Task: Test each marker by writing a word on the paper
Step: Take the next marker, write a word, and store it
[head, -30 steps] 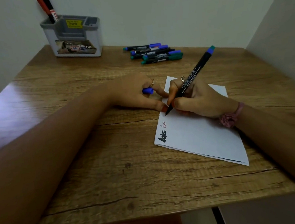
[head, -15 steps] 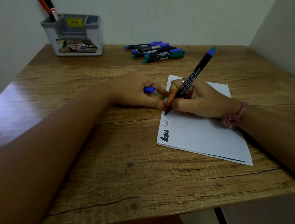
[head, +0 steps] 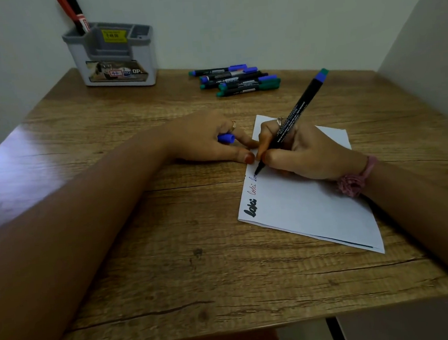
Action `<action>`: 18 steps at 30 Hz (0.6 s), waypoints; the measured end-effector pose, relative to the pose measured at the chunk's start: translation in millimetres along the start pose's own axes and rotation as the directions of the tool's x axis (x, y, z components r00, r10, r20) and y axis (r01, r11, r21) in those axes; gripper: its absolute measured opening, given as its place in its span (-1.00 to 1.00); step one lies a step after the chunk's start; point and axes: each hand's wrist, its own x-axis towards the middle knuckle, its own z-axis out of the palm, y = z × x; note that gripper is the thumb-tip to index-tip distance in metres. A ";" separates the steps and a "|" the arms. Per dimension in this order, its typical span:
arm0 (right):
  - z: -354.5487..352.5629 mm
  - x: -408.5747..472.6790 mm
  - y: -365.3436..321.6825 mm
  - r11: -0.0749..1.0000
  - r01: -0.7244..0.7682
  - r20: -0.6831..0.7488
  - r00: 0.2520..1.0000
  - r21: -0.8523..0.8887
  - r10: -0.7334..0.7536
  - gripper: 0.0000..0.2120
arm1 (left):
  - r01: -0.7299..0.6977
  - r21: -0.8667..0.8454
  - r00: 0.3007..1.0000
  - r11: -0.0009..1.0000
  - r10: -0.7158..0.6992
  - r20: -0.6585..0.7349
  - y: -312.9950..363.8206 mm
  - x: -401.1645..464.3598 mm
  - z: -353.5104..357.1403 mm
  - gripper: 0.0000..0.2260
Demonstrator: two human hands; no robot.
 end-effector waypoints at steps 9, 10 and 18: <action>2.1 2.0 1.6 1.000 -0.001 -0.038 0.999 -0.010 0.001 -0.71 | 0.008 -0.023 1.000 1.000 -0.008 0.010 0.1 0.3 -0.5 -0.62; 2.0 1.9 1.4 1.000 -0.003 -0.033 0.999 -0.007 0.002 -0.73 | 0.017 -0.019 1.000 1.000 -0.016 0.013 0.8 0.4 -0.5 -0.64; 0.9 1.3 2.6 1.000 -0.019 -0.046 0.999 -0.004 0.019 -0.79 | 0.018 -0.032 1.000 0.999 -0.017 0.016 -0.7 1.6 0.5 -0.62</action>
